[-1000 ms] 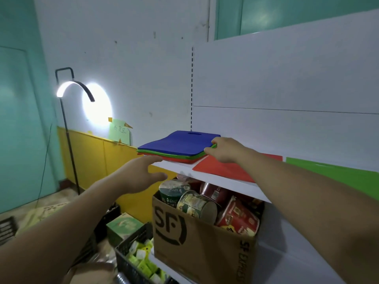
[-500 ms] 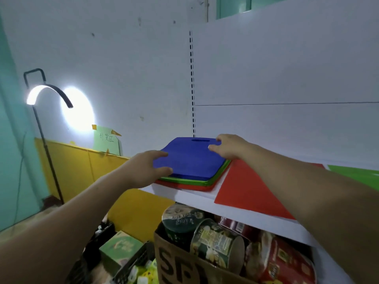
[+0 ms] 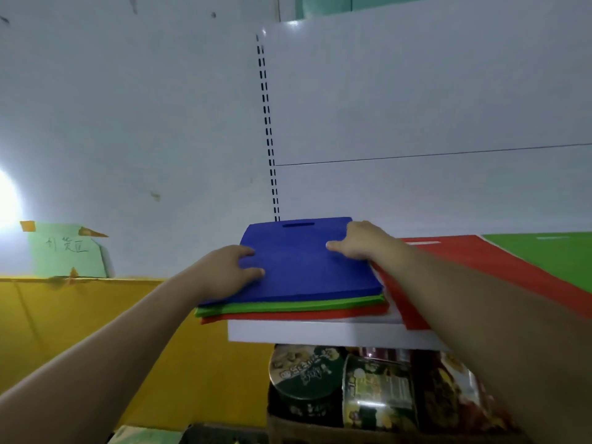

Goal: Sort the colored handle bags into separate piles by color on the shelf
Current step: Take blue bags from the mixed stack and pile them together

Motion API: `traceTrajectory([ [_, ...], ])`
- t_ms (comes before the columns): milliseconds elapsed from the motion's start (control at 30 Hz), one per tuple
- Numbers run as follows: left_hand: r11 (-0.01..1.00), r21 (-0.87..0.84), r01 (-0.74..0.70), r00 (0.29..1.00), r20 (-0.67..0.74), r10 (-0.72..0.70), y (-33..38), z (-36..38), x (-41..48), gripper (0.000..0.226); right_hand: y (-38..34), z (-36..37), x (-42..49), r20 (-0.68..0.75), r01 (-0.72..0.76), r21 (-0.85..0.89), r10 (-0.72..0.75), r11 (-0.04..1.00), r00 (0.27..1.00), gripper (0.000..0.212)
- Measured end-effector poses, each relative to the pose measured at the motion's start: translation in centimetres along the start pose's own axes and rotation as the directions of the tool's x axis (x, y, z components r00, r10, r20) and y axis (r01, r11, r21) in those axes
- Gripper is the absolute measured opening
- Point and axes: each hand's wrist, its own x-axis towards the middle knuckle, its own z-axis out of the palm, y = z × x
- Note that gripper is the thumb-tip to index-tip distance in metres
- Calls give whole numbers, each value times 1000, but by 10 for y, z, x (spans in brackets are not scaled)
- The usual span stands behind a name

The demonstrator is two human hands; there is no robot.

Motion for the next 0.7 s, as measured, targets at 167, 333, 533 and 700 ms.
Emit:
traceTrajectory([
  [167, 999, -52, 7, 996, 93, -2, -16, 6, 14, 75, 0, 9, -8, -67, -125, 90, 131, 988, 989, 73],
  [333, 998, -44, -46, 996, 71, 49, -17, 10, 13, 72, 2, 13, -13, -126, -167, 222, 198, 961, 972, 76],
  [533, 998, -44, -37, 995, 87, 41, -19, 12, 11, 74, 6, 14, -12, -98, -171, 315, 211, 934, 973, 71],
  [700, 997, -64, -37, 995, 94, 43, -18, 11, 9, 70, 10, 10, -10, -56, -183, 442, 230, 878, 971, 66],
])
